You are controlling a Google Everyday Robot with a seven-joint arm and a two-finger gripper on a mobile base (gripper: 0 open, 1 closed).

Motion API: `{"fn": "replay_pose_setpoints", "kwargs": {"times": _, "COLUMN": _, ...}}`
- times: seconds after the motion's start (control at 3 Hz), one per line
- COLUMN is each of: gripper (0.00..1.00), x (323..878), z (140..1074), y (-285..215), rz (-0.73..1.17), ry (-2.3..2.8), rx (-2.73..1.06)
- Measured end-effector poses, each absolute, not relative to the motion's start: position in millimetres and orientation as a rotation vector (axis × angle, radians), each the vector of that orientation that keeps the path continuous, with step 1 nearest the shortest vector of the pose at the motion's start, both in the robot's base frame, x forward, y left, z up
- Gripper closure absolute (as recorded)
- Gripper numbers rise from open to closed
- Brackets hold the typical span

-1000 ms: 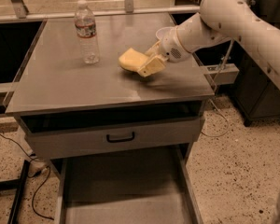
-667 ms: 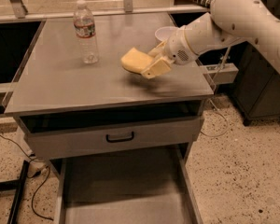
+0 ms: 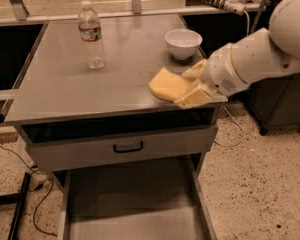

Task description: Place sponge into middle drawer

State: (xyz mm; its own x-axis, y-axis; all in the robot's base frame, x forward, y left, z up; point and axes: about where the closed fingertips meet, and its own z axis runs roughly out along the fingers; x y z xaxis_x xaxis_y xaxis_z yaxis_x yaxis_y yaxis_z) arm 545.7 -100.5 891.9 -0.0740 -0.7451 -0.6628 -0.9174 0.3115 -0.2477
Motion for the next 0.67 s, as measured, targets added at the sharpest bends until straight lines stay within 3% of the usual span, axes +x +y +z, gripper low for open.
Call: {"fn": "replay_pose_setpoints", "kwargs": {"times": 0.67, "gripper": 1.0, "x": 472, "z": 859, "y": -133, "rz": 0.253, "ry": 1.926, "rx": -1.44}}
